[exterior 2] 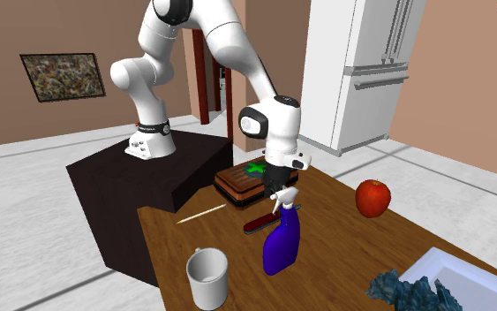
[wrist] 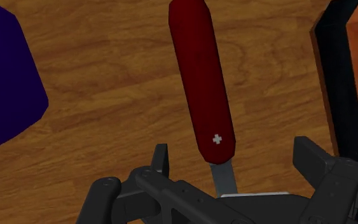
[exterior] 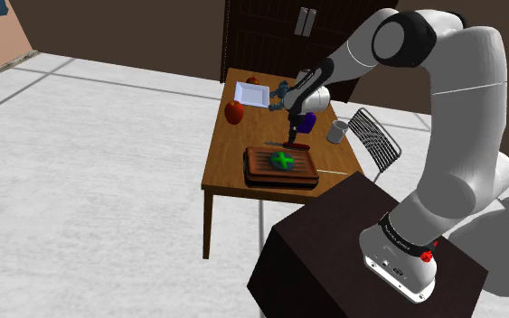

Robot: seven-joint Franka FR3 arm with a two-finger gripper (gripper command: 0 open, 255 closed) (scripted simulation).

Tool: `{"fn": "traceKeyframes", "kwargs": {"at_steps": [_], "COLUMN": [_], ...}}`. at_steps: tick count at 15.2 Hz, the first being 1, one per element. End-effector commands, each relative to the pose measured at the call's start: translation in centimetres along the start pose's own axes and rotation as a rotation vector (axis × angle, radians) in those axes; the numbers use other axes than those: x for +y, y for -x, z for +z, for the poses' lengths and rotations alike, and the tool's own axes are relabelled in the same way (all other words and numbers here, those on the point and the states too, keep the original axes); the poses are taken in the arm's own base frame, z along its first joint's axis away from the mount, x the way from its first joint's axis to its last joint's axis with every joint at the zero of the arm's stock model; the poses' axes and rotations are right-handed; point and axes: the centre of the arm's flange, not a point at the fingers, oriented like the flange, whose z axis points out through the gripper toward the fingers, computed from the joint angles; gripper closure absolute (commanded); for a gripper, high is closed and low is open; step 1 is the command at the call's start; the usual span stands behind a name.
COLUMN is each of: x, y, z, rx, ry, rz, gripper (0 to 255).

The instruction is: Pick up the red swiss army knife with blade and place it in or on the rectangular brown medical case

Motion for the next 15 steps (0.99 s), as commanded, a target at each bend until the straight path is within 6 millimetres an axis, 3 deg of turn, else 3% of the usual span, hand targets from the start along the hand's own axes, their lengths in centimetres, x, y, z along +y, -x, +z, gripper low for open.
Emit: {"fn": "traceKeyframes", "kwargs": {"at_steps": [1,7,15], "x": [0.6,0.6,0.6], "y": [-0.7,-0.7,-0.7], "z": [1.0,4.5,4.5], "rx": [0.004,0.004,0.004], "ry": [0.0,0.0,0.0], "rz": [-0.016,-0.016,-0.016], "gripper": [0,0,0]}}
